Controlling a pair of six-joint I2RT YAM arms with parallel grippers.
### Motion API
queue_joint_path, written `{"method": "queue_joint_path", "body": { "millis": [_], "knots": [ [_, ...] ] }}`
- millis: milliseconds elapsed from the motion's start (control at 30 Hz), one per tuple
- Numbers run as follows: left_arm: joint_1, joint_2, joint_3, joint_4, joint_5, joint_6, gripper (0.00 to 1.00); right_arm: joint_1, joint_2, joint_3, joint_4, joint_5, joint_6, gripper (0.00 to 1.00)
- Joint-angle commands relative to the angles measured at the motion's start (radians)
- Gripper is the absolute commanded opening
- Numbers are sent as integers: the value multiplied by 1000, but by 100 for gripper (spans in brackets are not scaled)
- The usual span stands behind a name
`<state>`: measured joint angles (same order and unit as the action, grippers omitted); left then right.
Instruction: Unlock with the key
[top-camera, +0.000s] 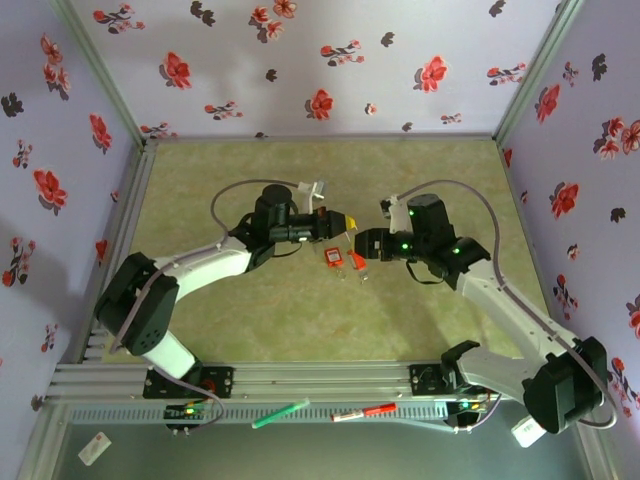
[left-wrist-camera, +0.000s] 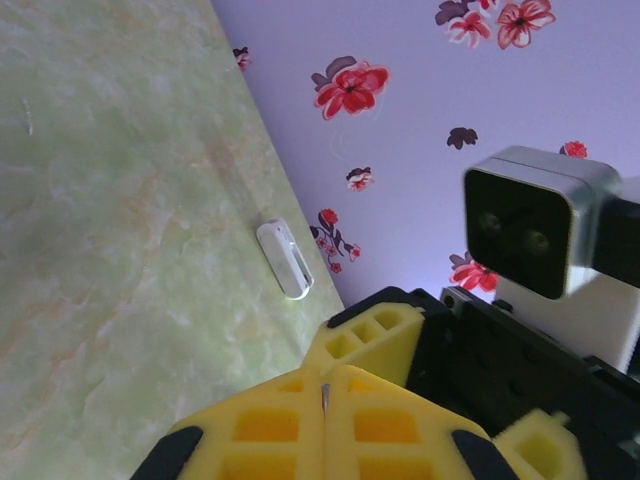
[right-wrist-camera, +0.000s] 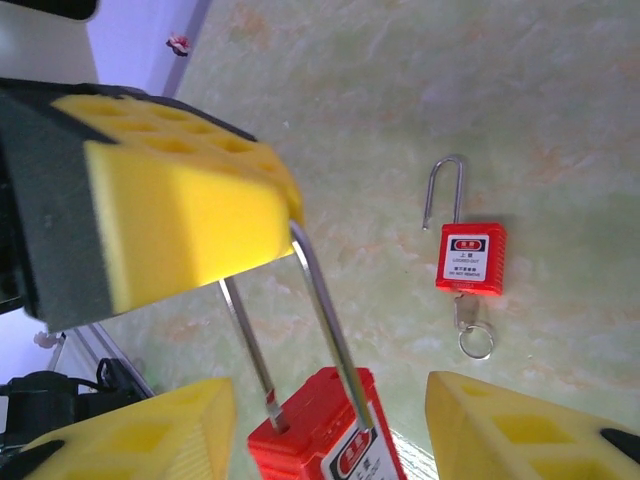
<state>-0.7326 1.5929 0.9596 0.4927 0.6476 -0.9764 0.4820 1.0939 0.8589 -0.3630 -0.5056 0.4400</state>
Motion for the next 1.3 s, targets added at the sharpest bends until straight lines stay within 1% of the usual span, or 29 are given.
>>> {"method": "queue_joint_path", "body": {
  "millis": [0,233,367,567,667,833,933,1067,1200,1267],
  "knots": [
    [-11,16,-5,87,35,-2,0,-8,13,-3,31,-37,-36,51],
    [-28,47,5,124,53,-19,0,-8,23,-4,54,-78,-52,45],
    [-31,59,5,148,55,-30,0,-7,22,-14,63,-86,-52,34],
    [-32,63,17,147,55,-24,0,-8,21,-35,68,-102,-47,27],
    [-32,67,21,149,55,-18,0,-7,20,-39,74,-117,-42,27],
    [-32,75,17,175,54,-23,0,-5,6,-57,101,-150,-31,33],
    [-32,79,19,191,55,-31,0,-3,-3,-81,136,-168,-16,32],
    [-34,82,19,198,55,-33,0,-3,-5,-92,165,-179,0,26],
    [-33,88,17,211,57,-36,0,-2,-5,-95,179,-185,3,11],
    [-33,91,15,221,56,-38,0,-2,-2,-93,182,-190,5,7]
  ]
}}
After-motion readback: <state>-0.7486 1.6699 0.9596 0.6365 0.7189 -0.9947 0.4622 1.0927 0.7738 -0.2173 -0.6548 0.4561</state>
